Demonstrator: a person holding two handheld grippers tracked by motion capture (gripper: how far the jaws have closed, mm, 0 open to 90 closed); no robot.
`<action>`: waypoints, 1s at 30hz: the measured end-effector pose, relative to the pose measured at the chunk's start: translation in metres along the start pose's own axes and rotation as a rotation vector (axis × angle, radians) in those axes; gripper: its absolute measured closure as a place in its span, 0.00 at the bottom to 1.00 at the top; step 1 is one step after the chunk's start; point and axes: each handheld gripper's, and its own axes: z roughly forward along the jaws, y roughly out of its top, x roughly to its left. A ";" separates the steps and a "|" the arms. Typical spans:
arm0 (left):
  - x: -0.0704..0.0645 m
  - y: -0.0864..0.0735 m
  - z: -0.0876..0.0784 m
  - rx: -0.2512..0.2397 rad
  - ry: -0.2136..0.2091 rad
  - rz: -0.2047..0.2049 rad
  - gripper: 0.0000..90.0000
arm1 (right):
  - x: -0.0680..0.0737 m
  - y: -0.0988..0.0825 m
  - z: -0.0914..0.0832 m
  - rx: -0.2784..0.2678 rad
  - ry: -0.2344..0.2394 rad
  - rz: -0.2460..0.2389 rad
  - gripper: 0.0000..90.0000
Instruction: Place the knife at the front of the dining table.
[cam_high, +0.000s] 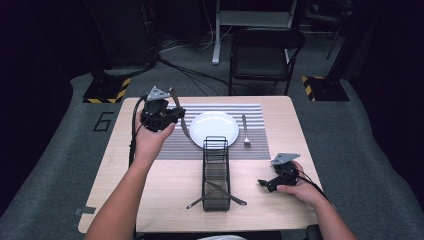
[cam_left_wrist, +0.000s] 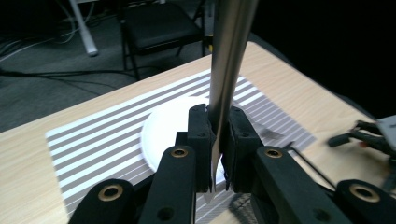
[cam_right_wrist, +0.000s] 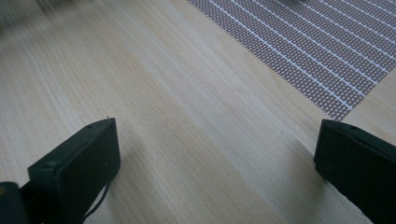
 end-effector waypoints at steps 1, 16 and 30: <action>0.002 -0.003 0.002 0.004 0.003 -0.005 0.92 | 0.000 0.000 0.000 0.000 -0.001 0.001 0.00; 0.035 -0.035 0.025 0.034 0.079 -0.065 0.92 | 0.000 0.000 0.000 -0.001 -0.001 0.002 0.00; 0.050 -0.060 0.046 0.074 0.131 -0.085 0.92 | 0.000 0.000 0.000 0.000 0.000 0.000 0.00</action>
